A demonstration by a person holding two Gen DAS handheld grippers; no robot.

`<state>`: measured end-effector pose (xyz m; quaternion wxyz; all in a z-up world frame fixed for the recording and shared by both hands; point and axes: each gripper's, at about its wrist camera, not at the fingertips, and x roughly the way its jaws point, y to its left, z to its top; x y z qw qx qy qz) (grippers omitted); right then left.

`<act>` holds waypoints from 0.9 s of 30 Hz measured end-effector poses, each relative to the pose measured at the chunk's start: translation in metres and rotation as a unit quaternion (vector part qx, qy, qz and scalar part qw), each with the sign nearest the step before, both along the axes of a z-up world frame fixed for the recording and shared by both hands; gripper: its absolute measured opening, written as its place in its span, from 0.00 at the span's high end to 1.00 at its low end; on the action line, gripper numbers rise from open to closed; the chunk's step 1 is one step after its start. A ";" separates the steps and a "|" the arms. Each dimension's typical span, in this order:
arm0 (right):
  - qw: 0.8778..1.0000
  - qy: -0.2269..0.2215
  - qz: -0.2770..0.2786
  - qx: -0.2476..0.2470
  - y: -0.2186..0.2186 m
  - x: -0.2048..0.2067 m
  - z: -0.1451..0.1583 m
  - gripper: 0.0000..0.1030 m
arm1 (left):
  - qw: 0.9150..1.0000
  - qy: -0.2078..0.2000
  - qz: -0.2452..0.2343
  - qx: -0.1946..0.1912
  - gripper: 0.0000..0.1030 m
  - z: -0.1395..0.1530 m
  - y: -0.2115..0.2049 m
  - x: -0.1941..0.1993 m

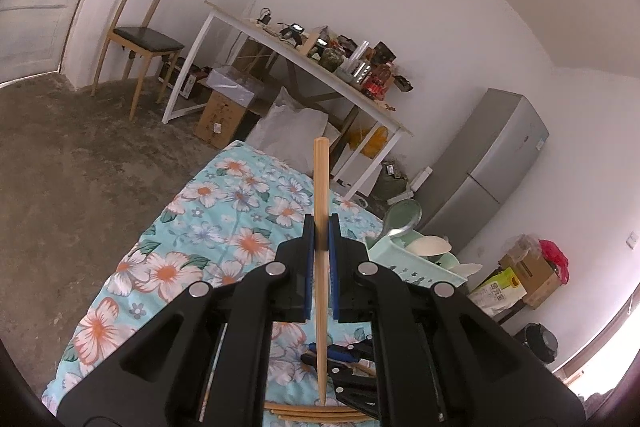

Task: Organize utensils
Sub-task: 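Grasp another chopstick with the right gripper while the left gripper holds its chopstick up, then drop the chopstick into the green holder with the left gripper while the right carries its chopstick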

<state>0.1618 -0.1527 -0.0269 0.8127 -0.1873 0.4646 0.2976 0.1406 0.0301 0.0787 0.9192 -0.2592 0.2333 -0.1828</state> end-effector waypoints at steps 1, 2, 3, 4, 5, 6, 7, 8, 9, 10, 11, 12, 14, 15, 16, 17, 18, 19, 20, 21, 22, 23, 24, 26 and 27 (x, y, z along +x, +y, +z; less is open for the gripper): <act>1.000 0.002 0.003 -0.001 0.001 0.000 0.000 0.90 | 1.000 0.003 0.005 -0.001 0.94 -0.001 0.002 0.000; 1.000 0.004 0.006 -0.002 0.001 -0.003 0.001 0.91 | 1.000 0.005 0.009 -0.002 0.94 -0.002 0.004 -0.001; 1.000 0.004 0.009 -0.004 0.002 -0.003 0.002 0.91 | 1.000 0.007 0.014 -0.003 0.94 -0.003 0.006 -0.001; 1.000 0.002 0.011 -0.004 0.002 -0.002 0.004 0.92 | 1.000 0.007 0.018 -0.003 0.94 -0.002 0.007 -0.002; 1.000 0.001 0.011 0.000 0.001 -0.003 0.008 0.92 | 1.000 0.007 0.021 -0.002 0.94 -0.001 0.009 -0.004; 1.000 -0.001 0.009 0.009 0.000 -0.001 0.013 0.92 | 1.000 0.005 0.025 -0.001 0.94 0.001 0.011 -0.005; 1.000 -0.008 0.002 0.021 -0.005 -0.002 0.023 0.92 | 1.000 0.003 0.028 0.000 0.94 0.003 0.013 -0.006; 0.999 -0.014 -0.006 0.030 -0.011 -0.003 0.031 0.92 | 1.000 0.001 0.031 0.002 0.94 0.006 0.014 -0.008; 0.999 -0.022 -0.018 0.045 -0.019 -0.004 0.042 0.92 | 0.999 -0.002 0.034 0.003 0.94 0.009 0.016 -0.010; 0.998 -0.029 -0.026 0.052 -0.024 -0.005 0.049 0.92 | 0.999 -0.005 0.035 0.003 0.95 0.012 0.017 -0.011; 0.996 -0.041 -0.042 0.066 -0.034 -0.008 0.062 0.92 | 0.999 -0.008 0.035 0.003 0.95 0.015 0.017 -0.013; 0.994 -0.053 -0.055 0.078 -0.043 -0.013 0.073 0.92 | 0.999 -0.012 0.034 0.004 0.95 0.019 0.016 -0.015; 0.988 -0.081 -0.087 0.104 -0.064 -0.025 0.098 0.93 | 0.999 -0.021 0.028 0.006 0.94 0.028 0.013 -0.017; 0.983 -0.097 -0.105 0.118 -0.076 -0.033 0.111 0.93 | 0.999 -0.026 0.024 0.006 0.95 0.032 0.010 -0.017; 0.977 -0.113 -0.124 0.133 -0.088 -0.041 0.124 0.93 | 0.999 -0.030 0.020 0.006 0.95 0.036 0.008 -0.018; 0.972 -0.124 -0.136 0.143 -0.097 -0.044 0.131 0.93 | 0.999 -0.034 0.014 0.005 0.94 0.041 0.004 -0.017; 0.965 -0.139 -0.154 0.157 -0.110 -0.052 0.142 0.93 | 0.999 -0.037 0.009 0.004 0.94 0.044 0.002 -0.017; 0.960 -0.149 -0.167 0.166 -0.117 -0.055 0.148 0.93 | 0.999 -0.042 0.002 0.000 0.95 0.050 -0.002 -0.017; 0.952 -0.162 -0.185 0.182 -0.129 -0.065 0.157 0.93 | 0.999 -0.046 -0.004 -0.002 0.94 0.055 -0.007 -0.016; 0.946 -0.170 -0.198 0.193 -0.137 -0.072 0.162 0.93 | 0.999 -0.050 -0.009 -0.004 0.94 0.059 -0.011 -0.015; 0.937 -0.181 -0.217 0.207 -0.148 -0.081 0.168 0.93 | 0.998 -0.057 -0.016 -0.007 0.94 0.066 -0.017 -0.013; 0.932 -0.187 -0.226 0.215 -0.154 -0.086 0.171 0.93 | 0.998 -0.065 -0.023 -0.010 0.94 0.073 -0.022 -0.012; 0.925 -0.195 -0.236 0.223 -0.161 -0.092 0.174 0.93 | 0.997 -0.071 -0.028 -0.012 0.94 0.080 -0.029 -0.009; 0.913 -0.209 -0.255 0.241 -0.172 -0.104 0.178 0.93 | 0.996 -0.079 -0.039 -0.017 0.95 0.090 -0.040 -0.006; 0.908 -0.215 -0.261 0.249 -0.176 -0.109 0.180 0.93 | 0.995 -0.084 -0.044 -0.021 0.94 0.096 -0.045 -0.004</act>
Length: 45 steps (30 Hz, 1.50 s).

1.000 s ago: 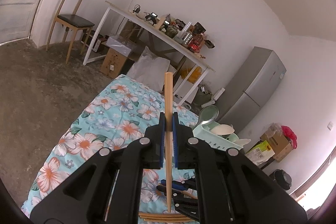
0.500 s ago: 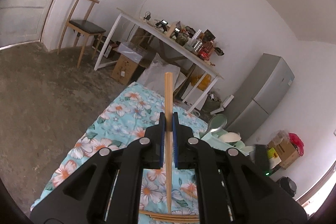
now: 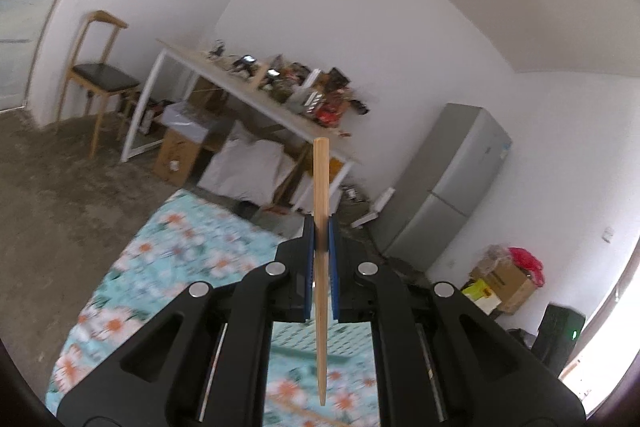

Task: Organize utensils
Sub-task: 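Drop the chopstick into the green holder with the left gripper while the right carries its chopstick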

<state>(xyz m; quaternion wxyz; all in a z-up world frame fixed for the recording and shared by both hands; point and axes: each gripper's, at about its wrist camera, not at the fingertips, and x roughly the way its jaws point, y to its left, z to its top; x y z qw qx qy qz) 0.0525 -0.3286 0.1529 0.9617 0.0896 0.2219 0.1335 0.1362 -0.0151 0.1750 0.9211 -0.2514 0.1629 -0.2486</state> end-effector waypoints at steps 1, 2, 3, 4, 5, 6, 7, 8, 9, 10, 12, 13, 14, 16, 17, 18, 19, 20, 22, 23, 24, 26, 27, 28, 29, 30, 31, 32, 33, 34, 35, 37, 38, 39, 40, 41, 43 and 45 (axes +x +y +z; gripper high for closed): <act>1.000 -0.008 -0.007 0.009 -0.005 -0.006 0.002 0.93 | 1.000 -0.006 -0.007 -0.005 0.95 0.007 -0.007 0.001; 1.000 -0.017 -0.014 0.020 -0.011 -0.012 0.005 0.93 | 1.000 -0.011 -0.011 -0.008 0.95 0.012 -0.011 0.002; 0.999 -0.020 -0.017 0.025 -0.015 -0.013 0.004 0.93 | 1.000 -0.017 -0.015 -0.012 0.95 0.017 -0.016 0.004; 0.999 -0.026 -0.022 0.034 -0.020 -0.017 0.006 0.93 | 0.999 -0.025 -0.020 -0.016 0.95 0.023 -0.023 0.005; 0.999 -0.028 -0.024 0.039 -0.024 -0.020 0.006 0.93 | 0.999 -0.029 -0.025 -0.020 0.95 0.027 -0.029 0.006; 0.998 -0.029 -0.025 0.043 -0.027 -0.021 0.007 0.93 | 0.999 -0.032 -0.030 -0.024 0.95 0.030 -0.035 0.008; 0.998 -0.032 -0.029 0.046 -0.029 -0.022 0.008 0.93 | 0.998 -0.036 -0.036 -0.027 0.95 0.033 -0.043 0.011; 0.998 -0.033 -0.029 0.049 -0.031 -0.021 0.007 0.93 | 0.998 -0.038 -0.041 -0.027 0.95 0.036 -0.050 0.015; 0.998 -0.035 -0.029 0.053 -0.033 -0.021 0.006 0.93 | 0.998 -0.039 -0.047 -0.027 0.95 0.037 -0.060 0.020; 0.997 -0.036 -0.029 0.056 -0.035 -0.024 0.005 0.93 | 0.998 -0.040 -0.051 -0.024 0.95 0.038 -0.068 0.024; 0.997 -0.038 -0.031 0.060 -0.038 -0.022 0.004 0.93 | 0.998 -0.049 -0.049 -0.010 0.95 0.040 -0.083 0.032; 0.997 -0.038 -0.032 0.061 -0.039 -0.022 0.003 0.93 | 0.997 -0.053 -0.048 -0.003 0.95 0.040 -0.090 0.036; 0.997 -0.037 -0.034 0.062 -0.042 -0.021 0.002 0.93 | 0.997 -0.055 -0.049 0.001 0.95 0.040 -0.096 0.040; 0.997 -0.036 -0.036 0.066 -0.047 -0.021 0.001 0.93 | 0.997 -0.064 -0.045 0.014 0.94 0.041 -0.108 0.048; 0.996 -0.035 -0.037 0.068 -0.047 -0.022 0.001 0.93 | 0.997 -0.069 -0.041 0.023 0.95 0.041 -0.114 0.051; 0.996 -0.034 -0.038 0.070 -0.050 -0.022 -0.001 0.93 | 0.996 -0.074 -0.039 0.034 0.95 0.040 -0.120 0.057; 0.996 -0.033 -0.039 0.071 -0.051 -0.021 -0.001 0.93 | 0.995 -0.078 -0.037 0.044 0.95 0.039 -0.127 0.060; 0.996 -0.031 -0.041 0.071 -0.052 -0.019 -0.002 0.93 | 0.995 -0.081 -0.034 0.051 0.95 0.039 -0.131 0.063; 0.996 -0.028 -0.043 0.074 -0.055 -0.018 -0.004 0.93 | 0.993 -0.087 -0.029 0.071 0.95 0.035 -0.143 0.071; 0.996 -0.026 -0.043 0.076 -0.056 -0.017 -0.006 0.93 | 0.992 -0.089 -0.028 0.079 0.94 0.034 -0.147 0.073; 0.996 -0.024 -0.044 0.076 -0.057 -0.016 -0.007 0.93 | 0.991 -0.092 -0.026 0.090 0.94 0.031 -0.153 0.076; 0.996 -0.022 -0.045 0.077 -0.059 -0.015 -0.010 0.93 | 0.989 -0.096 -0.025 0.107 0.94 0.026 -0.162 0.081; 0.996 -0.020 -0.046 0.078 -0.061 -0.014 -0.012 0.93 | 0.987 -0.101 -0.024 0.120 0.94 0.023 -0.169 0.084; 0.996 -0.019 -0.046 0.079 -0.062 -0.013 -0.012 0.93 | 0.986 -0.104 -0.021 0.129 0.94 0.021 -0.172 0.084; 0.995 -0.018 -0.047 0.081 -0.064 -0.012 -0.014 0.93 | 0.984 -0.110 -0.018 0.141 0.94 0.018 -0.174 0.085; 0.995 -0.017 -0.047 0.082 -0.065 -0.011 -0.015 0.93 | 0.981 -0.118 -0.011 0.156 0.94 0.014 -0.179 0.085; 0.995 -0.016 -0.046 0.083 -0.066 -0.010 -0.015 0.93 | 0.979 -0.123 -0.005 0.165 0.95 0.013 -0.181 0.085; 0.995 -0.014 -0.046 0.083 -0.067 -0.008 -0.017 0.93 | 0.976 -0.132 0.006 0.174 0.95 0.012 -0.183 0.085; 0.995 -0.013 -0.046 0.083 -0.066 -0.008 -0.017 0.93 | 0.974 -0.138 0.014 0.179 0.95 0.012 -0.183 0.085; 0.995 -0.012 -0.045 0.083 -0.067 -0.007 -0.019 0.93 | 0.971 -0.146 0.026 0.185 0.95 0.012 -0.183 0.086; 0.995 -0.011 -0.045 0.083 -0.067 -0.007 -0.020 0.93 | 0.970 -0.150 0.033 0.188 0.95 0.013 -0.183 0.087; 0.995 -0.008 -0.045 0.085 -0.068 -0.005 -0.022 0.93 | 0.970 -0.151 0.038 0.189 0.95 0.015 -0.180 0.090; 0.995 -0.007 -0.044 0.087 -0.069 -0.003 -0.023 0.93 | 0.970 -0.148 0.037 0.187 0.95 0.017 -0.179 0.091; 0.995 -0.007 -0.044 0.088 -0.069 -0.002 -0.023 0.93 | 0.972 -0.144 0.032 0.181 0.95 0.018 -0.177 0.092; 0.995 -0.006 -0.044 0.089 -0.069 -0.002 -0.024 0.93 | 0.974 -0.141 0.027 0.177 0.95 0.019 -0.176 0.092; 0.995 -0.006 -0.043 0.090 -0.070 -0.001 -0.024 0.93 | 0.975 -0.138 0.022 0.174 0.95 0.020 -0.175 0.091; 0.995 -0.005 -0.043 0.090 -0.070 -0.001 -0.024 0.93 | 0.978 -0.130 0.006 0.164 0.95 0.021 -0.174 0.089; 0.995 -0.005 -0.043 0.090 -0.070 0.000 -0.025 0.93 | 0.981 -0.126 -0.009 0.150 0.95 0.024 -0.173 0.086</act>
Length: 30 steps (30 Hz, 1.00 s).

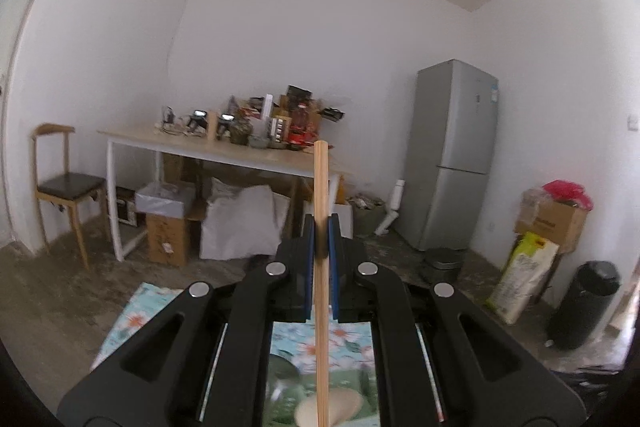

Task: Organize utensils
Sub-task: 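Drop the chopstick into the green holder with the left gripper while the right carries its chopstick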

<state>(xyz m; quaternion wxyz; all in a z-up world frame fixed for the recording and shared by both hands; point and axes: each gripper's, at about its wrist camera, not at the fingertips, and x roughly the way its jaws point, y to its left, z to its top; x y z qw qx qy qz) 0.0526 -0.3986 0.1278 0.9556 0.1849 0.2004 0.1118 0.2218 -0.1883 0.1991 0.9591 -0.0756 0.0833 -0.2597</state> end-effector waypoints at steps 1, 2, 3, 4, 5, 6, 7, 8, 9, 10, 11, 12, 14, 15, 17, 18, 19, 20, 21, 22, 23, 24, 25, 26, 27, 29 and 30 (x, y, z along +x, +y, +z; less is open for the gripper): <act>1.000 0.001 0.000 -0.001 0.000 0.000 0.000 0.93 | 1.000 0.002 -0.006 -0.006 0.95 0.001 0.001 -0.003; 1.000 0.001 0.000 -0.001 -0.001 0.000 -0.001 0.93 | 1.000 0.006 -0.013 -0.014 0.95 0.002 0.002 -0.004; 1.000 0.002 0.000 0.000 -0.002 0.001 -0.002 0.93 | 0.999 0.011 -0.022 -0.026 0.95 0.006 0.003 -0.004; 1.000 0.003 0.000 0.002 -0.002 0.001 -0.002 0.93 | 0.999 0.015 -0.028 -0.035 0.95 0.008 0.003 -0.005; 1.000 0.003 0.000 0.002 -0.002 0.001 -0.002 0.93 | 0.998 0.021 -0.036 -0.048 0.95 0.011 0.004 -0.004; 1.000 0.003 0.000 0.002 -0.002 0.000 -0.002 0.93 | 0.997 0.025 -0.043 -0.057 0.95 0.013 0.004 -0.005; 1.000 0.003 -0.001 0.003 -0.003 0.000 -0.002 0.93 | 0.996 0.028 -0.050 -0.069 0.95 0.017 0.004 -0.004; 1.000 0.003 -0.001 0.003 -0.003 0.000 -0.002 0.93 | 0.995 0.027 -0.053 -0.080 0.95 0.021 0.004 -0.003; 1.000 0.003 0.000 0.005 -0.003 0.000 -0.002 0.93 | 0.995 0.025 -0.054 -0.085 0.95 0.022 0.003 -0.003; 1.000 0.003 0.000 0.006 -0.004 0.000 -0.002 0.93 | 0.994 0.024 -0.055 -0.092 0.95 0.025 0.001 -0.001; 1.000 0.004 0.001 0.007 -0.004 0.001 -0.002 0.93 | 0.993 0.023 -0.053 -0.099 0.95 0.028 -0.002 0.002; 1.000 0.004 0.001 0.007 -0.004 0.000 -0.003 0.93 | 0.993 0.022 -0.050 -0.105 0.95 0.030 -0.003 0.004; 1.000 0.004 0.001 0.007 -0.004 0.001 -0.002 0.93 | 0.992 0.019 -0.045 -0.116 0.95 0.034 -0.009 0.010; 1.000 0.004 0.001 0.007 -0.005 0.001 -0.002 0.93 | 0.992 0.017 -0.042 -0.121 0.95 0.034 -0.012 0.013; 1.000 0.005 0.000 0.007 -0.005 0.001 -0.002 0.93 | 0.992 0.013 -0.035 -0.123 0.95 0.034 -0.021 0.017; 1.000 0.005 -0.001 0.007 -0.005 0.001 -0.002 0.93 | 0.992 0.006 -0.031 -0.119 0.95 0.032 -0.027 0.019; 1.000 0.005 -0.001 0.008 -0.005 0.001 -0.002 0.93 | 0.993 0.002 -0.028 -0.114 0.95 0.030 -0.031 0.020; 1.000 0.005 -0.002 0.008 -0.006 0.001 -0.002 0.93 | 0.994 -0.003 -0.024 -0.107 0.95 0.027 -0.037 0.021; 1.000 0.005 -0.003 0.008 -0.007 0.001 -0.002 0.93 | 0.995 -0.007 -0.021 -0.101 0.95 0.024 -0.042 0.022; 1.000 0.006 -0.003 0.008 -0.007 0.001 -0.003 0.93 | 0.996 -0.015 -0.014 -0.089 0.95 0.017 -0.050 0.021; 1.000 0.007 -0.004 0.008 -0.007 0.001 -0.003 0.93 | 0.997 -0.020 -0.010 -0.080 0.95 0.012 -0.056 0.021; 1.000 0.008 -0.004 0.009 -0.007 0.001 -0.003 0.93 | 0.997 -0.023 -0.007 -0.073 0.95 0.008 -0.061 0.021; 1.000 0.008 -0.004 0.008 -0.007 0.001 -0.003 0.93 | 0.998 -0.023 -0.006 -0.065 0.95 0.000 -0.066 0.022; 1.000 0.009 -0.004 0.008 -0.007 0.001 -0.004 0.93 | 0.998 -0.021 -0.006 -0.059 0.95 -0.007 -0.070 0.022; 1.000 0.010 -0.004 0.008 -0.007 0.001 -0.004 0.93 | 0.998 -0.017 -0.006 -0.055 0.95 -0.013 -0.072 0.022; 1.000 0.011 -0.004 0.007 -0.006 0.000 -0.004 0.93 | 0.999 -0.005 -0.005 -0.051 0.95 -0.025 -0.071 0.021; 1.000 0.011 -0.005 0.005 -0.006 -0.001 -0.003 0.93 | 0.999 0.000 -0.005 -0.052 0.95 -0.029 -0.069 0.019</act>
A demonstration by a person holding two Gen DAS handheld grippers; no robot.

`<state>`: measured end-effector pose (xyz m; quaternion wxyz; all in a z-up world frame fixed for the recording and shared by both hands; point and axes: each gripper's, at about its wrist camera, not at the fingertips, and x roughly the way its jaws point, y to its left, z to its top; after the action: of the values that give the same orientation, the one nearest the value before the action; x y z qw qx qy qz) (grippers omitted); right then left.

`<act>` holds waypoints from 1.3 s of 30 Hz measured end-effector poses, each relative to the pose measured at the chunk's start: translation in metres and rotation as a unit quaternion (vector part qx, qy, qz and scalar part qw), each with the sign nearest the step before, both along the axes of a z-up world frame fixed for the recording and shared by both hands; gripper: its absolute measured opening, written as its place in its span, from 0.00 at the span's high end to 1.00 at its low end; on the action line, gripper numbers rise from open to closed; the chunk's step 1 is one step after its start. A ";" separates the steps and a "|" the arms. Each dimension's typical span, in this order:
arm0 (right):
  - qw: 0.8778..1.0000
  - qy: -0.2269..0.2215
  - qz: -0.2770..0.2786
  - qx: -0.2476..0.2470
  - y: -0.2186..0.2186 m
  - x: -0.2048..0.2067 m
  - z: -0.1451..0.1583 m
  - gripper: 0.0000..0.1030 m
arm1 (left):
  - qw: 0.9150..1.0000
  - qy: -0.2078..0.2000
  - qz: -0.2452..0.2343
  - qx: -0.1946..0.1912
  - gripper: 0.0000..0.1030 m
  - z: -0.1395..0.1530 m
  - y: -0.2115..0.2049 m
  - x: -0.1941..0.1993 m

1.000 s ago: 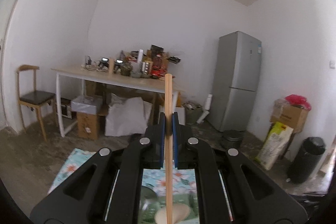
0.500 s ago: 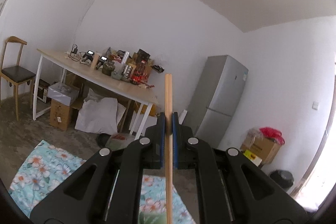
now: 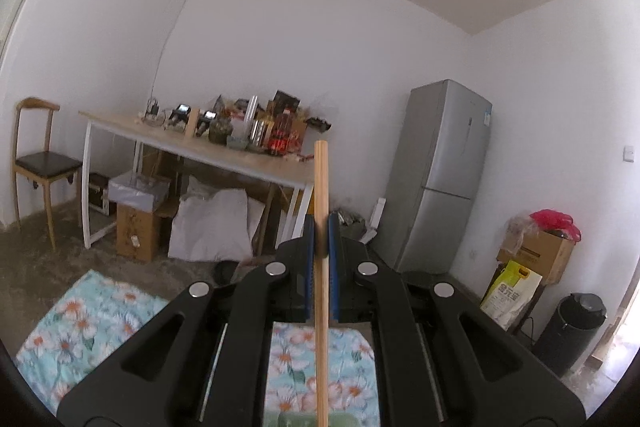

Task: Organize utensils
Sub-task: 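Drop the chopstick into the green holder with the left gripper while the right carries its chopstick, then lower the chopstick into the green holder and open the right gripper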

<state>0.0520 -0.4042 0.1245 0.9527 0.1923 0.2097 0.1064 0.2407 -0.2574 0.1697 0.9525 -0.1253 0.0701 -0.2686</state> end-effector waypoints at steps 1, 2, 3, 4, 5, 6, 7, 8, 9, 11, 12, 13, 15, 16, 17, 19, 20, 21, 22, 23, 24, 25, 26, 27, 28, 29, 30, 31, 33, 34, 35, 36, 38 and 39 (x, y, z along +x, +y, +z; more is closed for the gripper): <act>1.000 0.000 0.000 -0.001 0.000 0.000 0.000 0.93 | 1.000 0.002 0.000 -0.001 0.95 -0.002 0.002 -0.002; 1.000 0.000 -0.001 -0.002 0.000 -0.001 0.001 0.93 | 1.000 0.004 0.001 -0.002 0.95 -0.005 0.006 -0.005; 1.000 0.000 -0.001 -0.002 0.001 -0.002 0.001 0.93 | 1.000 0.007 0.000 -0.002 0.95 -0.007 0.010 -0.009; 1.000 0.000 -0.001 -0.002 0.001 -0.003 0.001 0.93 | 1.000 0.007 -0.002 0.000 0.95 -0.008 0.013 -0.013; 1.000 0.000 -0.001 -0.002 0.001 -0.003 0.002 0.93 | 1.000 0.005 -0.004 0.003 0.95 -0.009 0.016 -0.017; 1.000 -0.001 -0.001 -0.002 0.002 -0.004 0.002 0.93 | 1.000 0.002 -0.004 0.007 0.94 -0.010 0.020 -0.022; 1.000 -0.001 -0.002 -0.003 0.002 -0.004 0.003 0.93 | 1.000 0.002 -0.007 0.012 0.92 -0.011 0.022 -0.027; 1.000 -0.002 -0.002 -0.003 0.003 -0.006 0.004 0.93 | 1.000 0.005 -0.011 0.016 0.86 -0.011 0.024 -0.029; 1.000 -0.003 -0.003 -0.003 0.003 -0.007 0.005 0.93 | 1.000 0.009 -0.014 0.022 0.81 -0.012 0.026 -0.032; 1.000 -0.006 -0.006 -0.003 0.003 -0.010 0.007 0.93 | 1.000 0.014 -0.014 0.025 0.59 -0.012 0.033 -0.039; 1.000 -0.007 -0.007 -0.002 0.003 -0.011 0.008 0.93 | 1.000 0.014 -0.012 0.024 0.54 -0.011 0.037 -0.043; 1.000 -0.008 -0.008 -0.001 0.003 -0.012 0.009 0.93 | 1.000 0.012 -0.012 0.022 0.47 -0.009 0.043 -0.050; 1.000 -0.014 -0.008 0.000 0.002 -0.013 0.014 0.93 | 1.000 0.008 -0.012 0.020 0.36 -0.005 0.053 -0.061; 1.000 -0.017 -0.011 -0.003 0.002 -0.014 0.018 0.93 | 1.000 0.006 -0.012 0.019 0.31 -0.004 0.057 -0.065; 1.000 -0.021 -0.012 -0.004 0.002 -0.015 0.022 0.93 | 1.000 0.004 -0.013 0.020 0.27 -0.003 0.063 -0.071; 0.999 -0.033 -0.011 -0.004 -0.001 -0.014 0.031 0.93 | 1.000 0.008 -0.018 0.024 0.20 -0.002 0.072 -0.079; 0.999 -0.037 -0.011 -0.006 -0.002 -0.013 0.035 0.93 | 0.999 0.011 -0.020 0.027 0.18 -0.003 0.078 -0.082; 0.999 -0.045 -0.012 -0.009 -0.003 -0.012 0.042 0.93 | 0.999 0.016 -0.020 0.030 0.17 -0.003 0.083 -0.085; 0.999 -0.051 -0.012 -0.012 -0.004 -0.011 0.047 0.93 | 0.999 0.025 -0.020 0.036 0.14 -0.006 0.089 -0.088; 0.998 -0.062 -0.012 -0.016 -0.005 -0.010 0.056 0.93 | 0.998 0.033 -0.021 0.042 0.12 -0.008 0.093 -0.090; 0.997 -0.071 -0.013 -0.020 -0.006 -0.009 0.063 0.93 | 0.997 0.044 -0.021 0.053 0.12 -0.013 0.100 -0.092; 0.996 -0.086 -0.015 -0.027 -0.007 -0.007 0.075 0.93 | 0.997 0.051 -0.019 0.061 0.10 -0.017 0.104 -0.093; 0.995 -0.097 -0.017 -0.033 -0.007 -0.005 0.084 0.93 | 0.996 0.058 -0.016 0.069 0.10 -0.023 0.109 -0.096; 0.993 -0.108 -0.019 -0.038 -0.008 -0.003 0.093 0.93 | 0.995 0.067 -0.010 0.079 0.09 -0.030 0.116 -0.099; 0.992 -0.117 -0.021 -0.040 -0.008 -0.001 0.101 0.93 | 0.994 0.074 -0.005 0.085 0.08 -0.034 0.121 -0.098; 0.990 -0.131 -0.022 -0.044 -0.009 0.002 0.112 0.93 | 0.992 0.083 0.001 0.091 0.08 -0.040 0.126 -0.099; 0.988 -0.145 -0.025 -0.047 -0.009 0.007 0.122 0.93 | 0.991 0.094 0.006 0.098 0.08 -0.048 0.132 -0.102; 0.986 -0.154 -0.027 -0.049 -0.009 0.010 0.128 0.93 | 0.989 0.101 0.009 0.104 0.08 -0.053 0.136 -0.103; 0.983 -0.177 -0.032 -0.049 -0.010 0.023 0.144 0.93 | 0.986 0.118 0.016 0.118 0.08 -0.067 0.145 -0.108; 0.982 -0.182 -0.033 -0.046 -0.010 0.028 0.147 0.93 | 0.985 0.125 0.018 0.122 0.08 -0.071 0.148 -0.109; 0.980 -0.189 -0.036 -0.044 -0.010 0.038 0.152 0.93 | 0.983 0.133 0.020 0.126 0.08 -0.077 0.152 -0.111; 0.980 -0.191 -0.037 -0.043 -0.010 0.043 0.153 0.93 | 0.981 0.141 0.021 0.130 0.08 -0.082 0.156 -0.114; 0.980 -0.193 -0.039 -0.039 -0.009 0.062 0.153 0.93 | 0.979 0.153 0.020 0.137 0.08 -0.090 0.160 -0.118; 0.980 -0.191 -0.041 -0.039 -0.008 0.069 0.152 0.93 | 0.977 0.158 0.021 0.142 0.08 -0.094 0.163 -0.120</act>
<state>0.1209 -0.4126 0.2764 0.9856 0.1394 0.0196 0.0940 0.1203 -0.0945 0.0755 0.9429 -0.0310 0.2541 -0.2132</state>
